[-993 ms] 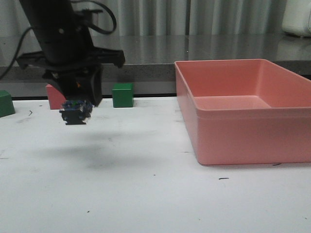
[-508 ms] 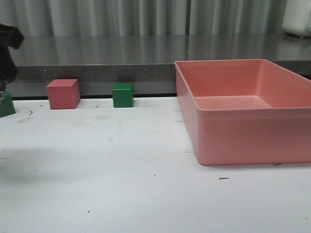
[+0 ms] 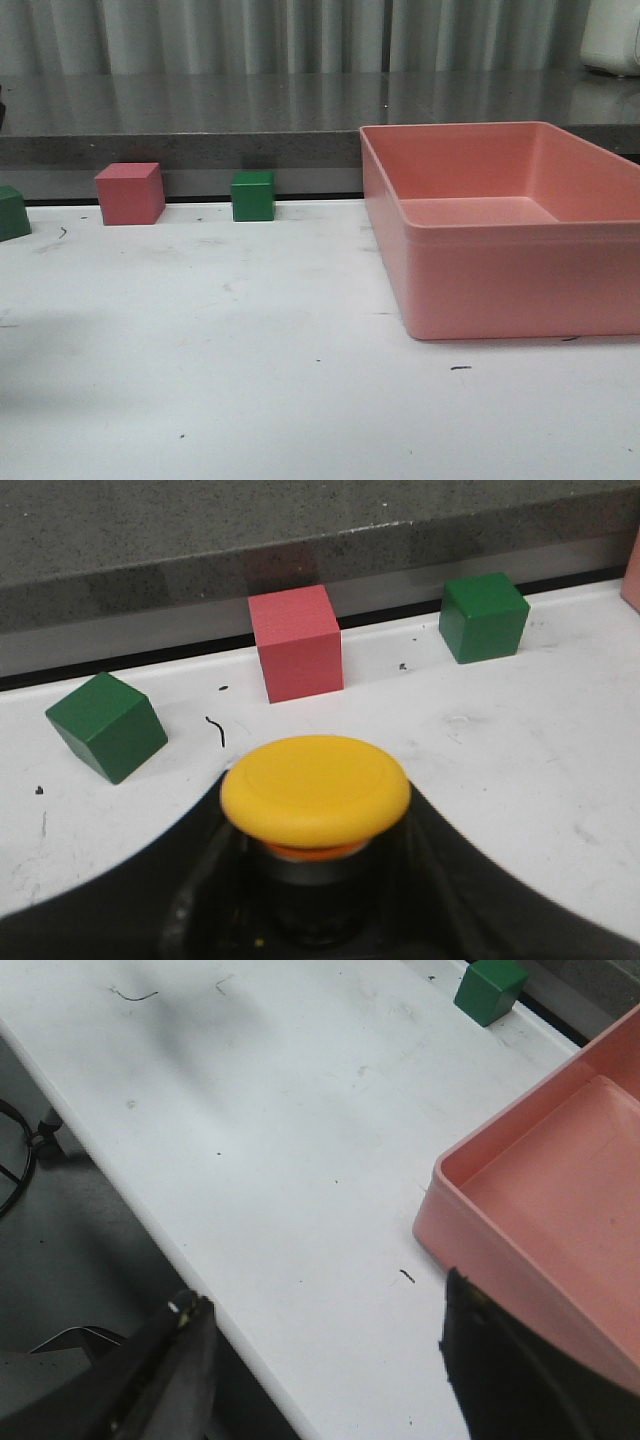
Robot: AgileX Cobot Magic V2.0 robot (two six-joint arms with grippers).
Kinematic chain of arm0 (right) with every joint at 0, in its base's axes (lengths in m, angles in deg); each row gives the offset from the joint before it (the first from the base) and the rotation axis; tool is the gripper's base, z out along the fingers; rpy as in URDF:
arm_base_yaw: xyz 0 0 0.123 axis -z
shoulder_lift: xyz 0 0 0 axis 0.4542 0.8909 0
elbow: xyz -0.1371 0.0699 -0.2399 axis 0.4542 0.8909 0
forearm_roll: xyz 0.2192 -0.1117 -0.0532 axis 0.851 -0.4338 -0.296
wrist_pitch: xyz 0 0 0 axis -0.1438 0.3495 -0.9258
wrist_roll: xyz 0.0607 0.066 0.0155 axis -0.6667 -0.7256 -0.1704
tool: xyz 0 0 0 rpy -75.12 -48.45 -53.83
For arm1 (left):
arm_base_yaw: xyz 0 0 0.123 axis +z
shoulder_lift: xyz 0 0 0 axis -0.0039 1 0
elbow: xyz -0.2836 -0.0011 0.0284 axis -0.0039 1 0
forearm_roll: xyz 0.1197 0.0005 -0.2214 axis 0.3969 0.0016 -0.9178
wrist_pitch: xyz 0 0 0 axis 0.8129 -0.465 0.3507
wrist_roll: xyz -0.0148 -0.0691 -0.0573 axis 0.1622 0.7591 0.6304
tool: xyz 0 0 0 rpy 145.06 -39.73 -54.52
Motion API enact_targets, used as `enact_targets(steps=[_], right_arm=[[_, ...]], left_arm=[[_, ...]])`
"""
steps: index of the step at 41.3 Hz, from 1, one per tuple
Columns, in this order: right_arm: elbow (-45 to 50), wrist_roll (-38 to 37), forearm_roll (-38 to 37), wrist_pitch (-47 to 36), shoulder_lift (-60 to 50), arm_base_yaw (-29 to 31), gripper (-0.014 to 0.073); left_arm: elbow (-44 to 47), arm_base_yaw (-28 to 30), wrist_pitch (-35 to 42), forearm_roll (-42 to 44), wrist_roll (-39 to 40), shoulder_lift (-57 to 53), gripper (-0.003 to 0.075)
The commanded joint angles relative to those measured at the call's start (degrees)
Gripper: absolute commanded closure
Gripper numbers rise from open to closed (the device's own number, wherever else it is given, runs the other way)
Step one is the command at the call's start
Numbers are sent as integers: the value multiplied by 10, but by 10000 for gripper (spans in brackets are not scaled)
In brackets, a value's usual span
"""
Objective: Place and stand button with both arms
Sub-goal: 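Lift the button with the left gripper and rotate it cap-up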
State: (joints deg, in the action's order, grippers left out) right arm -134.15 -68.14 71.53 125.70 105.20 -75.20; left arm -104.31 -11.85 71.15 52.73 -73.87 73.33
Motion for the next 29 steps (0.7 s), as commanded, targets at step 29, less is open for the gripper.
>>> enact_targets(steps=[29], right_arm=[[-14,4,-2,-39,-3,2,96]], left_arm=[[7,-29,100,31,49,-16,570]])
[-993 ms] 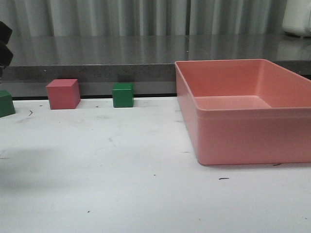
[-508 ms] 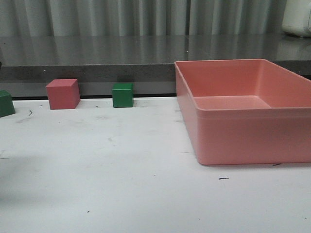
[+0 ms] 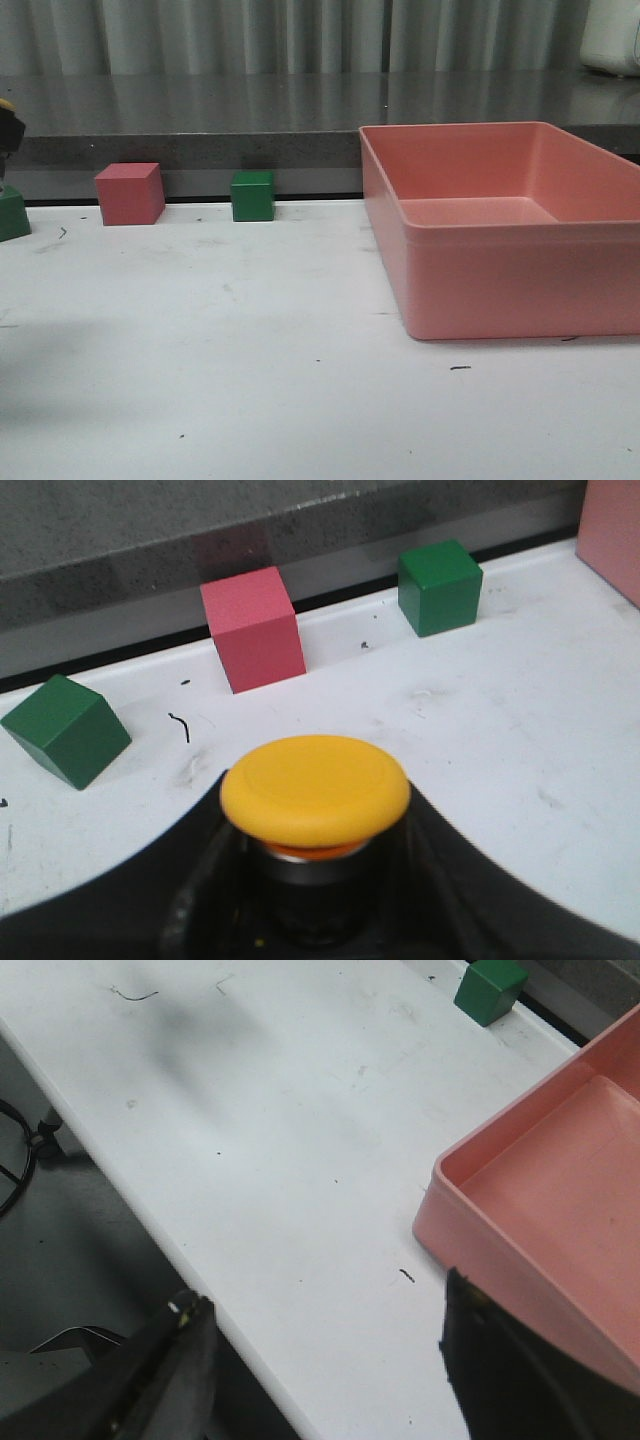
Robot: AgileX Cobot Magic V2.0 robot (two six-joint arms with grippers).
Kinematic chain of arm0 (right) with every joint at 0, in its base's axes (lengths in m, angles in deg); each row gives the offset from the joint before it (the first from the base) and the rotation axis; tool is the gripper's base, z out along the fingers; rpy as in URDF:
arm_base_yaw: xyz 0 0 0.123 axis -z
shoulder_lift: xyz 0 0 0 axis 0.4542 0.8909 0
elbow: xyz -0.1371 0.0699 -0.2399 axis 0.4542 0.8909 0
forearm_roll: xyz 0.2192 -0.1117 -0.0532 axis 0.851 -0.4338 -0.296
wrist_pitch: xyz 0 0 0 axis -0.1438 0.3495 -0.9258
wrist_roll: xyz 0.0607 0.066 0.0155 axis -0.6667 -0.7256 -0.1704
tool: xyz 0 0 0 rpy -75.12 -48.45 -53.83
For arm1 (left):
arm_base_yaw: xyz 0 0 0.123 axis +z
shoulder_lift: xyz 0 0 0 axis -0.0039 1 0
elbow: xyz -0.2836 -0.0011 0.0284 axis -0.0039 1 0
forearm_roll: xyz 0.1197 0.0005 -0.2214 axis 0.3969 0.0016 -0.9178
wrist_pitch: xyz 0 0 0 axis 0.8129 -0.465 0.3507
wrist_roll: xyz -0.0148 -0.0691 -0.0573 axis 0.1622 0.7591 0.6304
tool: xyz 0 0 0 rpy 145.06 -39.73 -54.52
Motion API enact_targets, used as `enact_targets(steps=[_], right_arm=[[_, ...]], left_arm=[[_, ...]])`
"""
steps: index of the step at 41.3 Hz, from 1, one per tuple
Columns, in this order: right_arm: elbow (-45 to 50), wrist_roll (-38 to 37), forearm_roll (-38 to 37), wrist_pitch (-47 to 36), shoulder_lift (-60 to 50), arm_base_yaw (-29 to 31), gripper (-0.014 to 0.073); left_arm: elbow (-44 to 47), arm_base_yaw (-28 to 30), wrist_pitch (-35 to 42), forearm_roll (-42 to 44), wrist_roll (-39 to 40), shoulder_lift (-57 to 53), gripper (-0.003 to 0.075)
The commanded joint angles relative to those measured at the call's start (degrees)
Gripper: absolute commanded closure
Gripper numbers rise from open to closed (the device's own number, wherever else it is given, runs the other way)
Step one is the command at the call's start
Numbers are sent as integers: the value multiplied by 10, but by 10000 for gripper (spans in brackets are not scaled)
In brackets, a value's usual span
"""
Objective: Place and stand button with both arms
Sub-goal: 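Lift the button with the left gripper and rotate it cap-up, then lower the button upright onto the table with the left gripper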
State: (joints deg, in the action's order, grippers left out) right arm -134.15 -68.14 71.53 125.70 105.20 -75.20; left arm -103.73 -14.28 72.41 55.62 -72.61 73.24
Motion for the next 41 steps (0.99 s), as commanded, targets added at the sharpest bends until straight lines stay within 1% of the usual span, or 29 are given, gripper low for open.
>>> enact_targets(steps=[1,3,6,14,20,26,34,38,41], right_arm=[[-14,4,-2,-39,-3,2,96],[-14,4,-2,-39,-3,2,96],[-14,4,-2,-39,-3,2,96],[-14,4,-2,-39,-3,2,96],[-14,4,-2,-39,-3,2,96],[-14,4,-2,-39,-3,2,96],[-14,4,-2,-39,-3,2,96],[-14,4,-2,-39,-3,2,96],[-14,4,-2,-39,-3,2,96]], left_arm=[[8,-4,106,12,58,-15,569],[23,-4,141,37,112,-15,570],[45,0,191,59,139,-12,569],[95,3,356,65,141,39,569],[102,3,419,65,141,107,569],[102,3,497,65,143,179,569],[102,3,575,65,150,259,569],[102,3,638,72,150,299,569],[100,5,651,79,150,322,569]])
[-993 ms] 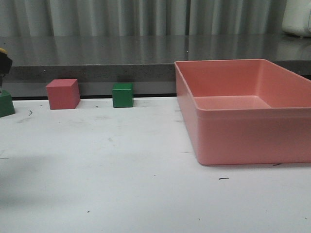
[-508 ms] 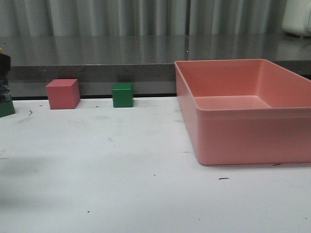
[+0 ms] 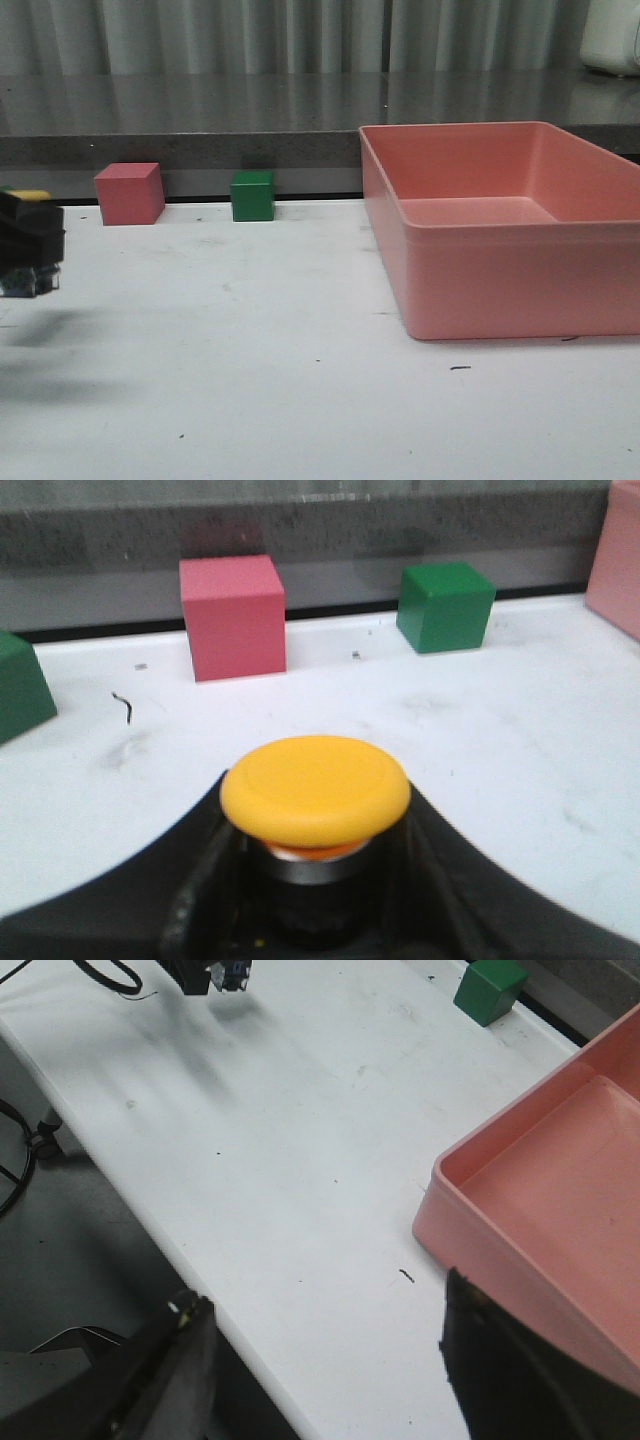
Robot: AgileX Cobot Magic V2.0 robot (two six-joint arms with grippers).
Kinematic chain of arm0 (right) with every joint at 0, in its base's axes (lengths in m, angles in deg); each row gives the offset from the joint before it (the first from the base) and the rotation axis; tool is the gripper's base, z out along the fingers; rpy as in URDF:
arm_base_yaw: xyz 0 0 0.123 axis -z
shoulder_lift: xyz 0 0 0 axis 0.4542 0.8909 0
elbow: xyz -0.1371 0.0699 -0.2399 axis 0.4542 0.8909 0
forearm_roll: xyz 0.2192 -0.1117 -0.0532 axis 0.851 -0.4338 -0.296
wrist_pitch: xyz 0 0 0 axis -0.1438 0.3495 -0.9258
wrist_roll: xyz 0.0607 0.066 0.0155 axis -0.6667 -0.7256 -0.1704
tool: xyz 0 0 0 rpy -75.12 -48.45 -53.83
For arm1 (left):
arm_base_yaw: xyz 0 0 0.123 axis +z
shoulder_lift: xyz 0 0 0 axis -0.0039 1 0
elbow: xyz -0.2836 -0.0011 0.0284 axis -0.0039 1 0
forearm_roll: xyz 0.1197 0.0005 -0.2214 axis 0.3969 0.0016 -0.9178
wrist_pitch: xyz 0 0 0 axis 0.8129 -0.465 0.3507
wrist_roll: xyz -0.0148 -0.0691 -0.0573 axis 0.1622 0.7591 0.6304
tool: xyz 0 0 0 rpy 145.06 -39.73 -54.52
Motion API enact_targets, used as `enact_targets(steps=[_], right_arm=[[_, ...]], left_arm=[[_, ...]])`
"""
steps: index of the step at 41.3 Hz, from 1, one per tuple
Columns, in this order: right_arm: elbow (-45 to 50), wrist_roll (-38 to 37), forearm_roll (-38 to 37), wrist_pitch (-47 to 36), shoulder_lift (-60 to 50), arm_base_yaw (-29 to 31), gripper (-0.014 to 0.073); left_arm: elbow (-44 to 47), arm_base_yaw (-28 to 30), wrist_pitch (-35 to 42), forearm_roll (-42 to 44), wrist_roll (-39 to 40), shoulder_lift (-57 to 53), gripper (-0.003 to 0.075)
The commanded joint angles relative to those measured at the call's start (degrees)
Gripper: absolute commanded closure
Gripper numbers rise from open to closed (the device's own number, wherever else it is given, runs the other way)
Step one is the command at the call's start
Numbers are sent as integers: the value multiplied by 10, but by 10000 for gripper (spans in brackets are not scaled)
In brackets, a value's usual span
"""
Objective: Place and stand button with both arms
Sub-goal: 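Lower the button upright onto the table with the left gripper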
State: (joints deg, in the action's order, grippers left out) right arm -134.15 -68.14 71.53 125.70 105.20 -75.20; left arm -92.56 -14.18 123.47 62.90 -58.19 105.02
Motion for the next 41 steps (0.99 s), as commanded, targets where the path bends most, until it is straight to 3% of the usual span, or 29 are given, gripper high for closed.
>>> enact_targets(steps=[1,29,32,41], right_arm=[[-14,4,-2,-39,-3,2,96],[-14,4,-2,-39,-3,2,96],[-14,4,-2,-39,-3,2,96],[-14,4,-2,-39,-3,2,96]], left_arm=[[-13,5,140,10,6,12,569],[-61,64,139,112,41,66,561],[-61,64,139,113,41,66,538],[-60,64,139,113,41,66,372]])
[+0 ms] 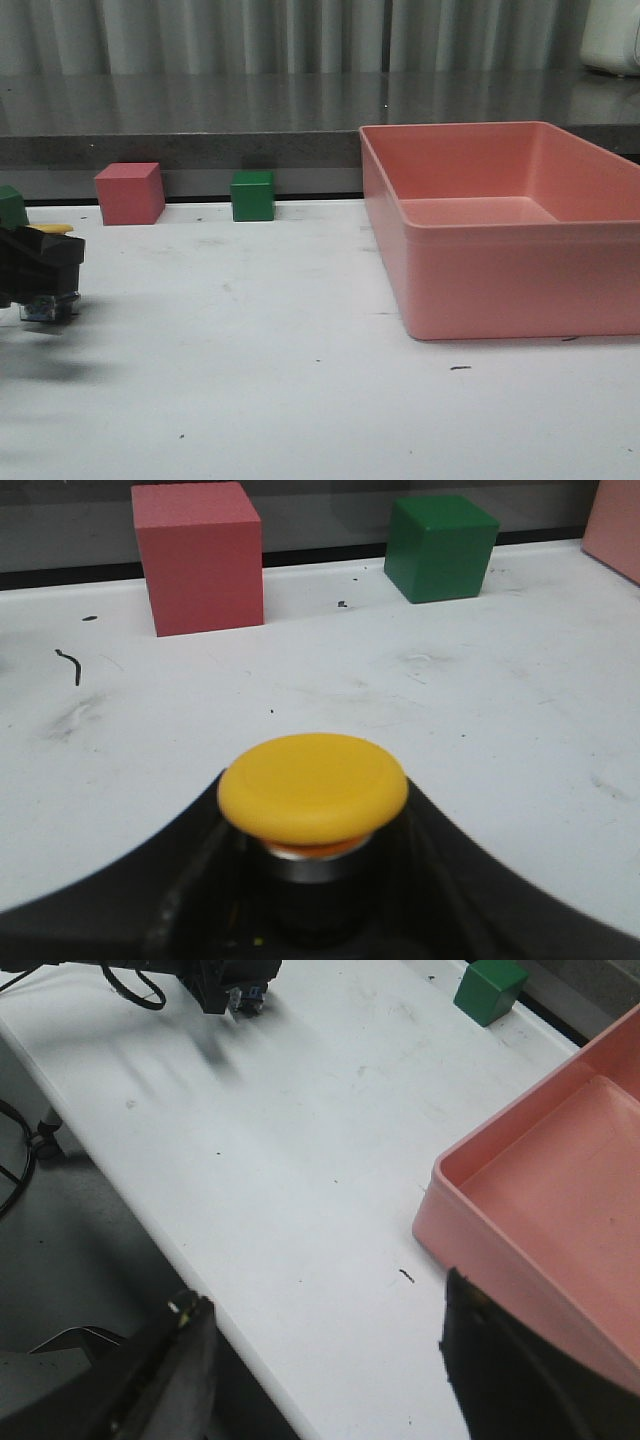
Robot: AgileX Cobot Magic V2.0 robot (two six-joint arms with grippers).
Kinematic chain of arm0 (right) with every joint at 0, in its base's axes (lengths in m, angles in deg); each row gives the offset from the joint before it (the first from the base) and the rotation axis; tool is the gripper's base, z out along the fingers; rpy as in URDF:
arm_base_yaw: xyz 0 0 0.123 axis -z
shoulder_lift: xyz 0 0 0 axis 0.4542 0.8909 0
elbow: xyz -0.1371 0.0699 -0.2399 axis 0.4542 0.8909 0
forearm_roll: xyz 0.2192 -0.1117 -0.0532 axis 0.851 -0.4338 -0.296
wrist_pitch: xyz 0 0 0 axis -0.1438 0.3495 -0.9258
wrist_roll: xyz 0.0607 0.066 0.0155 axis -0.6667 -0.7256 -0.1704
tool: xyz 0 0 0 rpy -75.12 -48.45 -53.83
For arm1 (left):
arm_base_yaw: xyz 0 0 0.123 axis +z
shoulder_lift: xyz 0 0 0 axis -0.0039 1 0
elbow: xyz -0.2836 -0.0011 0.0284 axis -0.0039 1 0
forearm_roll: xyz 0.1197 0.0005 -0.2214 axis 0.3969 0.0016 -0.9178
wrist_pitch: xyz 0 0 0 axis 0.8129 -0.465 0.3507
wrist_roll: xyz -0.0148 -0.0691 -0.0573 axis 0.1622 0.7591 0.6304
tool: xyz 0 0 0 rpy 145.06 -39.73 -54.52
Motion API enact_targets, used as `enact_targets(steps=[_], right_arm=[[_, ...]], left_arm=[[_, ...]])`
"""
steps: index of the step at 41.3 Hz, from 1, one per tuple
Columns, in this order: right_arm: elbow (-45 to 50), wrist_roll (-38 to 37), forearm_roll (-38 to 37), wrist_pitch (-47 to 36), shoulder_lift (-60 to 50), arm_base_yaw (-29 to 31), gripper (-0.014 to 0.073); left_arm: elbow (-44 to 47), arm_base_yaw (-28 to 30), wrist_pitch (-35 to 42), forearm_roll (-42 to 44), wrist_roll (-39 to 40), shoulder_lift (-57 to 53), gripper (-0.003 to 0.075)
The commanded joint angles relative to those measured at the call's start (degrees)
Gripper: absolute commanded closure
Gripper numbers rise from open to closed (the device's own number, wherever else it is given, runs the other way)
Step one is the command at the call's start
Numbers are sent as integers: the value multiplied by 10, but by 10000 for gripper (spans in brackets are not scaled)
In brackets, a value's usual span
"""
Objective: Place and stand button with both arms
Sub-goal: 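Lower the button upright onto the table with the left gripper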
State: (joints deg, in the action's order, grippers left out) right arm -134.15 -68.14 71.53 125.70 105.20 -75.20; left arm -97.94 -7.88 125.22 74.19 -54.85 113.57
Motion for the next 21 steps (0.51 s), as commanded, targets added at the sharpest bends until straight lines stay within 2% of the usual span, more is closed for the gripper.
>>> enact_targets(steps=[1,11,21], right_arm=[[-14,4,-2,-39,-3,2,96],[-14,4,-2,-39,-3,2,96],[-14,4,-2,-39,-3,2,96]], left_arm=[[-5,1,121,0,7,-19,353],[12,1,121,0,7,-20,235],[62,1,121,6,7,-60,220]])
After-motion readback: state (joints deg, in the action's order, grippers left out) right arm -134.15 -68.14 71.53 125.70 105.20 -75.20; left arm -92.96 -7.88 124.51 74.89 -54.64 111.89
